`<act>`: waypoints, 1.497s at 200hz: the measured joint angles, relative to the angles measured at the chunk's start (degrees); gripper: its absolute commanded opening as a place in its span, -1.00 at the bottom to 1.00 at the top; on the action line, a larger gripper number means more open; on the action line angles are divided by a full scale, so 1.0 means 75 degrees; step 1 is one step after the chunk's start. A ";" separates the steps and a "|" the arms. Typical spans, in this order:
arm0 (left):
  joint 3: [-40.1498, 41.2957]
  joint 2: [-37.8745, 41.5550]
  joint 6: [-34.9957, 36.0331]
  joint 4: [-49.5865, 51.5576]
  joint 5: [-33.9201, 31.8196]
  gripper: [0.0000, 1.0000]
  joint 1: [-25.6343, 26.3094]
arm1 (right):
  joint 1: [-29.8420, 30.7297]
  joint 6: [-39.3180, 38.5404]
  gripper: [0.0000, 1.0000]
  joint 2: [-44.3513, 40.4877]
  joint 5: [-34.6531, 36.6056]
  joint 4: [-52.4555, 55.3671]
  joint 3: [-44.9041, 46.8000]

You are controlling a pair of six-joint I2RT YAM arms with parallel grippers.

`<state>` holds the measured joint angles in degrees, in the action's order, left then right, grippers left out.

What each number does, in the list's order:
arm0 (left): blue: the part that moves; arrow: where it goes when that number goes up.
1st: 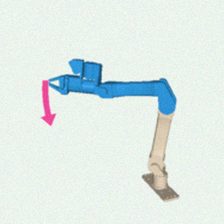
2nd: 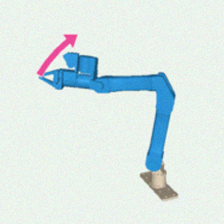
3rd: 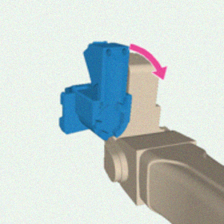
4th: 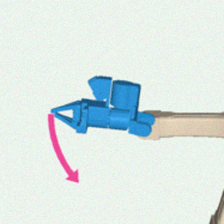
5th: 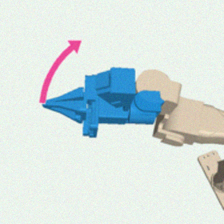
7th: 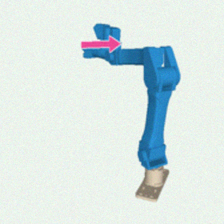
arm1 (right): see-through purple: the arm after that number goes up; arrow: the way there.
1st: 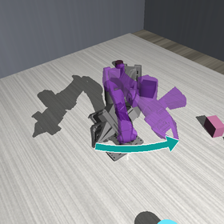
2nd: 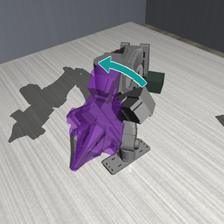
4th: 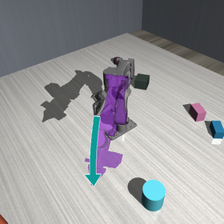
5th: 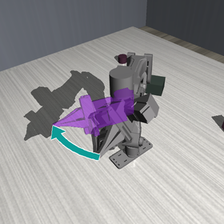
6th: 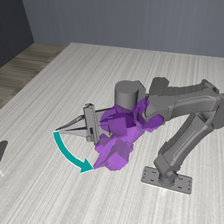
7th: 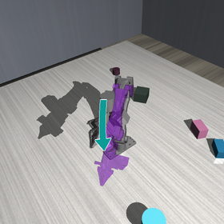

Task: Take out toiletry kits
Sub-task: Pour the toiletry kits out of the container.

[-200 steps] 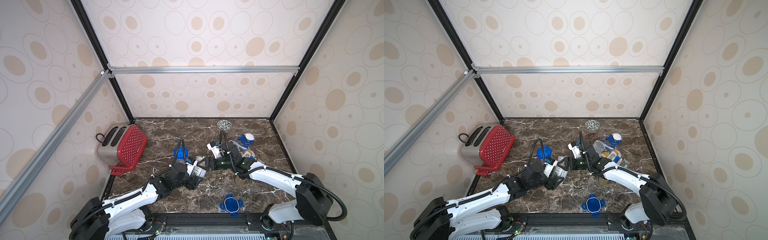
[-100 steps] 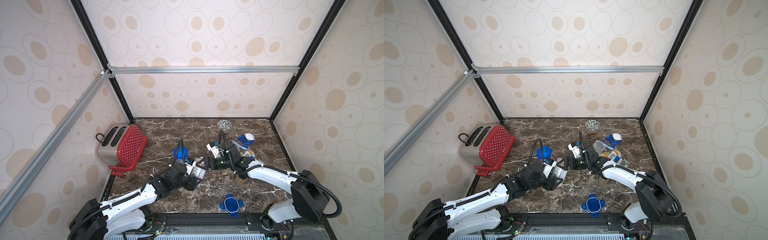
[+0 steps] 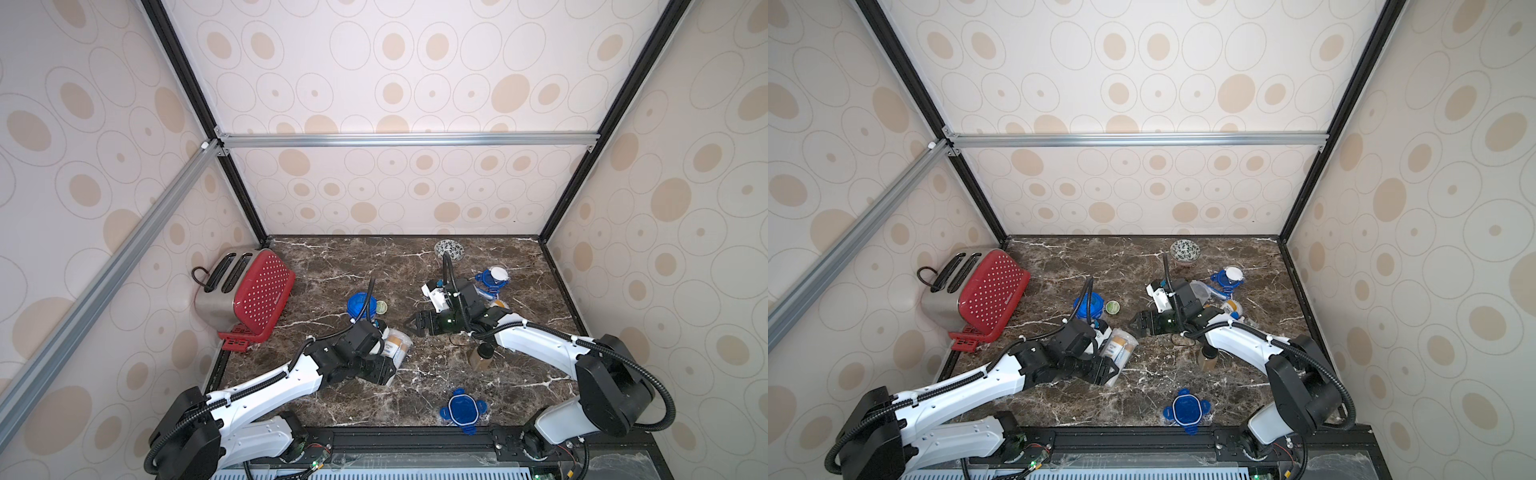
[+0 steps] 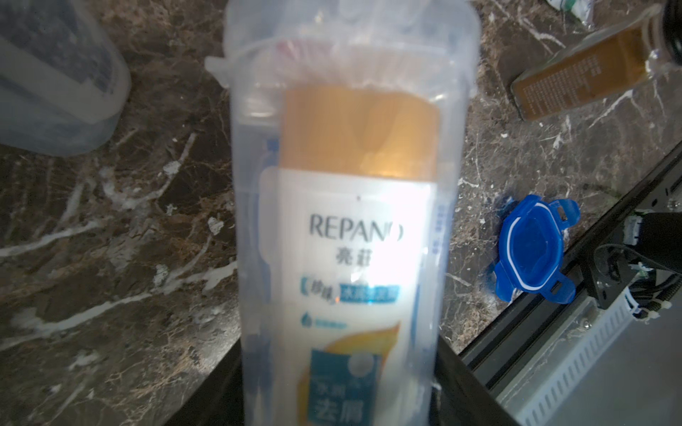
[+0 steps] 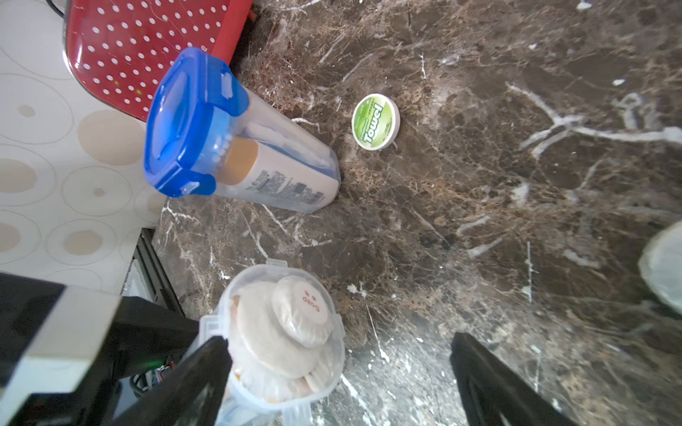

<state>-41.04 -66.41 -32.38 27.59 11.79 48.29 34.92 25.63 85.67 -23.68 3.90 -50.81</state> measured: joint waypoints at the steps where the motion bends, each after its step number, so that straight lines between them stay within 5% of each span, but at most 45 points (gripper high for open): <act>1: -0.0026 -0.0015 0.0000 0.0020 0.0003 -0.43 0.0000 | -0.0003 -0.0006 0.94 0.0000 0.0003 0.0006 0.0000; 115: -0.4164 -0.2838 0.0813 0.4249 -0.0446 -0.38 0.0000 | -0.0122 -0.0799 0.94 -0.0297 0.0842 0.0338 0.0082; 299: -0.6595 -0.5534 0.1856 0.6814 -0.0047 -0.35 -0.0102 | -0.0125 -0.1020 0.79 -0.1306 0.0560 -0.1606 0.1897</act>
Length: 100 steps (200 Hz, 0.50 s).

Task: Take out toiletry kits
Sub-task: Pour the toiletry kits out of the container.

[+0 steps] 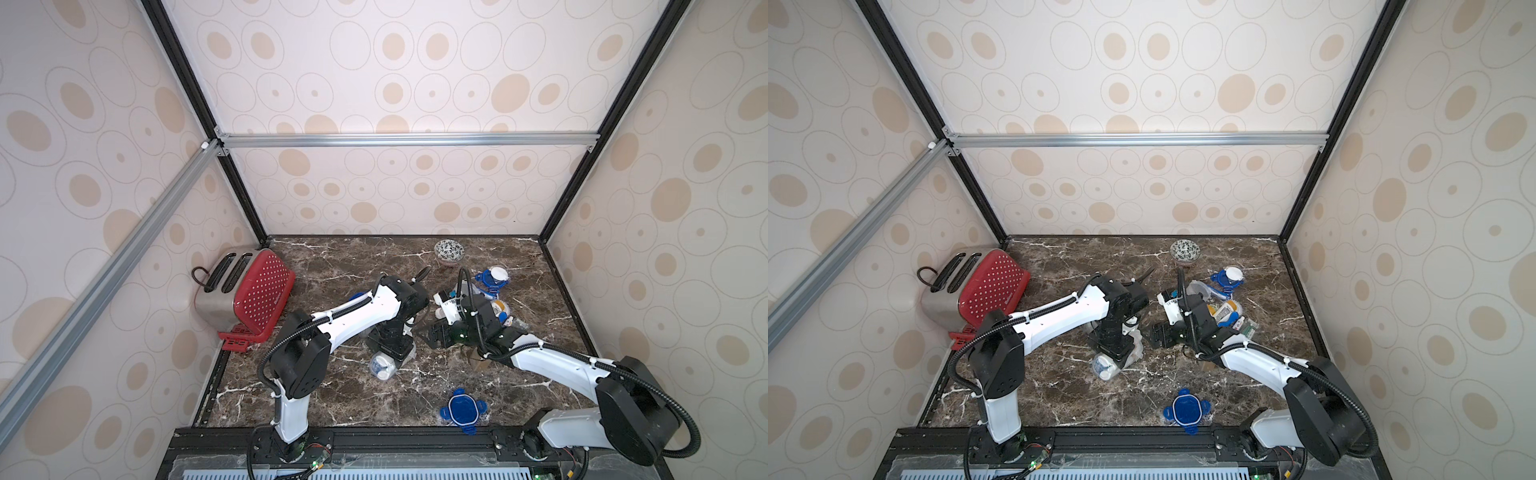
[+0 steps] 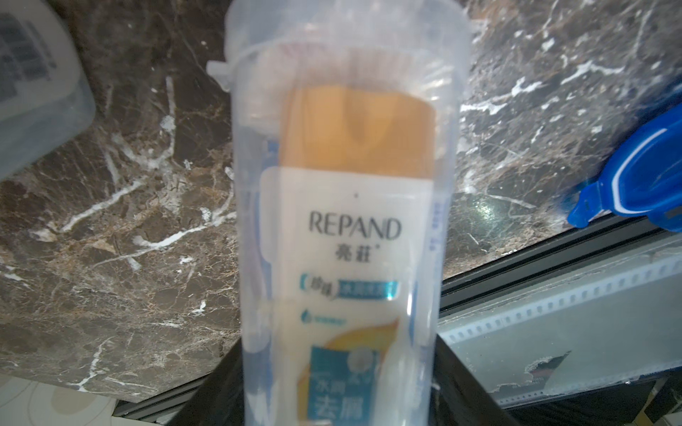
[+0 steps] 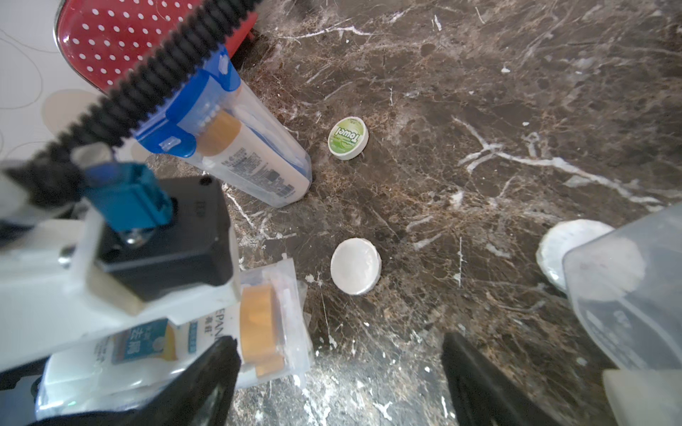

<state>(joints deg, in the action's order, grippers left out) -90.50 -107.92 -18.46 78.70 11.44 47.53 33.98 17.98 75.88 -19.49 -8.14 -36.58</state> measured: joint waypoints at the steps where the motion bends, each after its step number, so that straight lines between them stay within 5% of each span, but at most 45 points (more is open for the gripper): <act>1: -0.0006 0.0000 0.0003 0.0000 0.0009 -0.35 -0.0009 | 0.0000 -0.0017 0.79 -0.0012 -0.0009 -0.0020 0.0017; 69: 0.0178 0.0050 0.0099 -0.0082 0.0737 -0.35 -0.0440 | 0.0070 -0.1142 0.78 -0.1311 -0.0749 -0.0755 0.1005; 100: 0.0411 0.0248 0.0105 -0.0283 0.1163 -0.39 -0.0557 | 0.0793 -0.2189 0.90 -0.1953 -0.0857 -0.1005 0.1670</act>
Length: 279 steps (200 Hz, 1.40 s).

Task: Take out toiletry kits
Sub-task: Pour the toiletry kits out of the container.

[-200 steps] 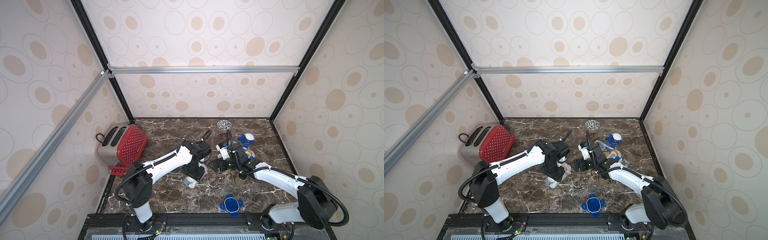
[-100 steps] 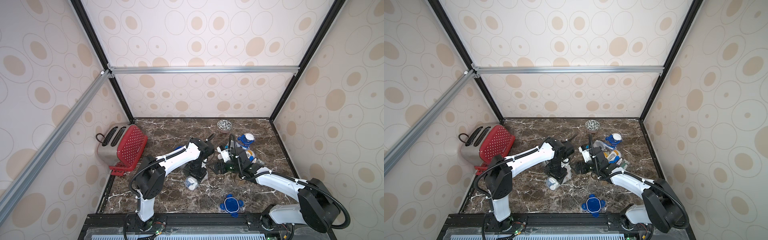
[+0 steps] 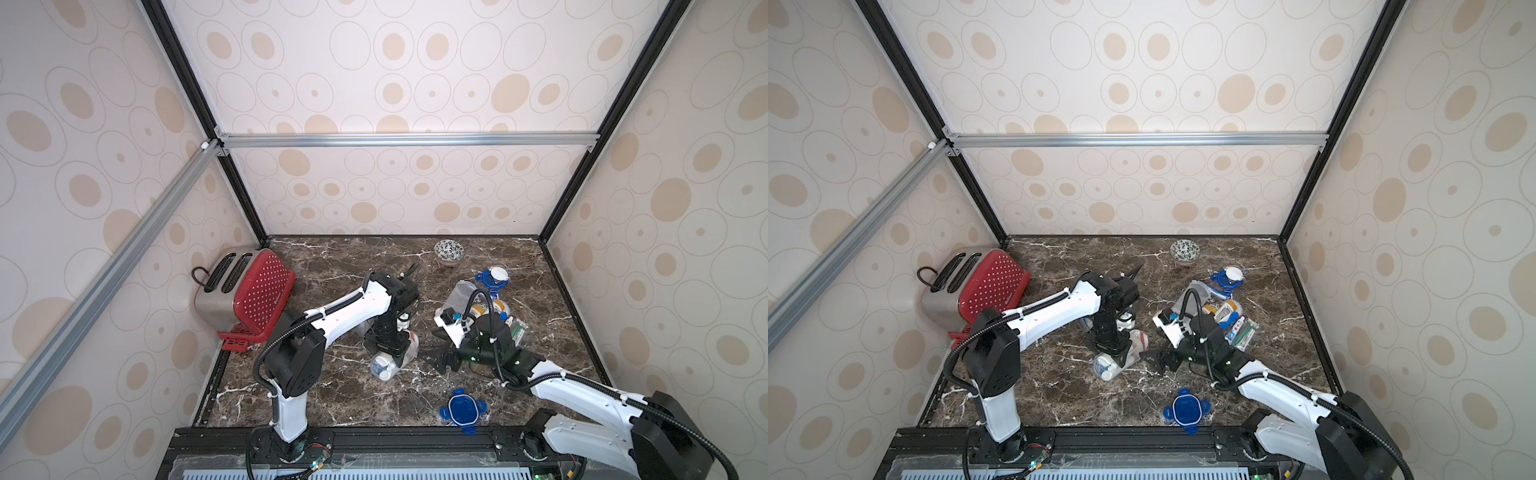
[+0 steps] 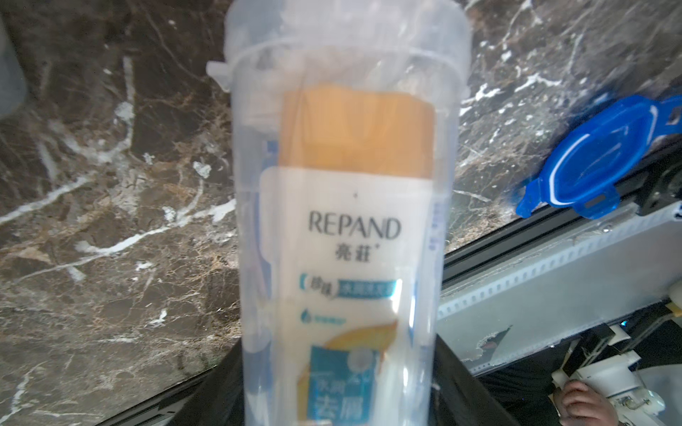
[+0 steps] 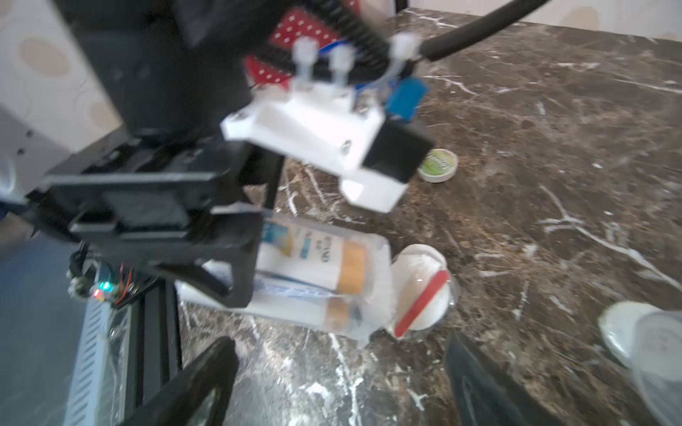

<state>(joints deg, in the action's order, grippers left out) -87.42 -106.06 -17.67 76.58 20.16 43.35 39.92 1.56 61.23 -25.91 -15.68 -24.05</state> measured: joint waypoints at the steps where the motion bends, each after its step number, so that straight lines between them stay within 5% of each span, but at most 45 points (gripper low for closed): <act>1: 0.0012 0.0015 0.0000 -0.0012 0.0020 -0.39 -0.0003 | 0.0023 -0.0026 0.91 -0.0006 -0.0003 -0.0003 0.0012; 62: 0.0466 0.0548 0.0087 -0.0382 0.0734 -0.34 -0.0221 | 0.1169 -0.2235 1.00 0.0350 0.0259 -0.0766 0.0393; 159: 0.0938 0.0831 0.0143 -0.0851 0.1495 -0.34 -0.0321 | 0.1600 -0.4543 1.00 0.2422 0.0810 -0.2929 0.0090; 194: 0.0941 0.0831 0.0143 -0.0898 0.1518 -0.31 -0.0417 | 0.1626 -0.4890 0.82 0.2999 0.0833 -0.3552 -0.0026; 245: 0.0997 0.0836 0.0140 -0.0924 0.1460 -0.12 -0.0560 | 0.1684 -0.4957 0.50 0.3456 0.0836 -0.4089 -0.0050; 279: 0.1052 0.1000 0.0134 -0.1011 0.1408 0.31 -0.0583 | 0.1696 -0.4861 0.45 0.3459 0.0848 -0.4185 -0.0050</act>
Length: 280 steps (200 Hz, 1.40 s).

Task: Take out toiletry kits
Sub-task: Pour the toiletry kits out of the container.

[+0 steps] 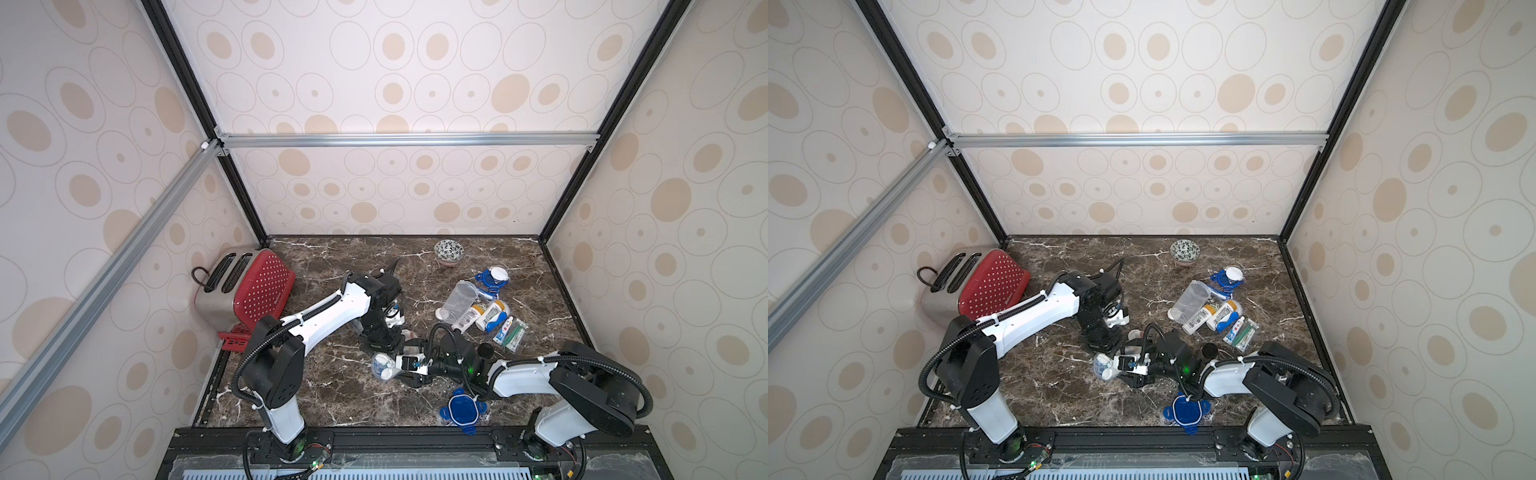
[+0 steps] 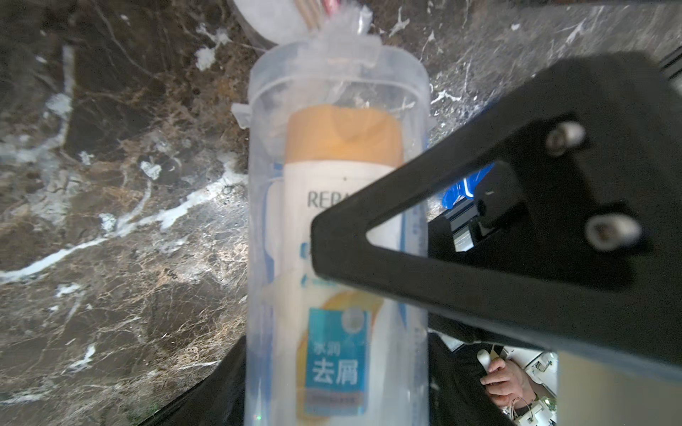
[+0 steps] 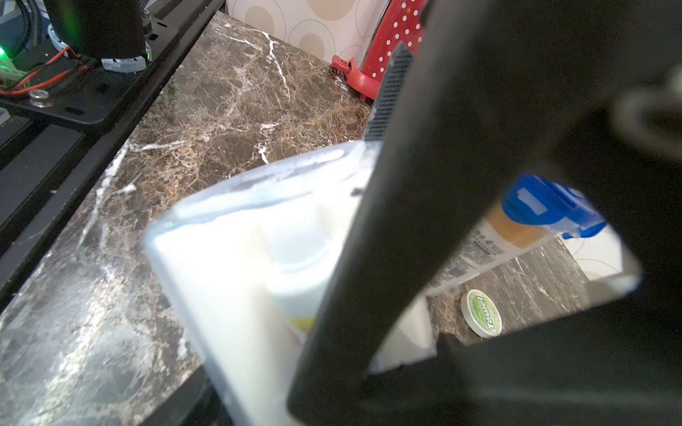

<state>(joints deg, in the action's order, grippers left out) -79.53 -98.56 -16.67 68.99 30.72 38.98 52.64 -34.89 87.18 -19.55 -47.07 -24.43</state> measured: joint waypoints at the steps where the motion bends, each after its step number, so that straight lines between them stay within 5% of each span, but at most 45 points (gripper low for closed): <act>1: 0.0000 0.0006 0.0000 -0.0003 0.0000 0.33 0.0000 | 0.0000 0.0003 0.45 0.0000 0.0000 -0.0003 0.0000; 47: 0.0070 0.0516 0.0172 -0.0256 -0.0286 0.98 -0.0105 | 0.0000 0.0326 0.40 0.0175 -0.0058 -0.0455 0.0099; 141: 0.0300 0.2629 -0.0434 -0.1492 -0.0458 0.97 -0.0099 | -0.0187 0.1014 0.30 0.0627 0.0425 -0.1043 0.0143; 200: 0.3156 0.4945 -0.1973 -0.3200 -0.1087 0.98 -0.0128 | -0.0367 0.1574 0.28 0.0965 0.0312 -0.1769 0.0175; 280: 0.4197 0.4814 -0.2492 -0.4540 -0.1303 0.98 -0.0128 | -0.0428 0.1988 0.28 0.1157 -0.0198 -0.2226 0.0239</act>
<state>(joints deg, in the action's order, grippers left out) -48.05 -62.46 -35.35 34.94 20.95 38.02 49.43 -19.99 95.85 -21.04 -63.77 -22.63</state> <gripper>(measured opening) 0.992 0.688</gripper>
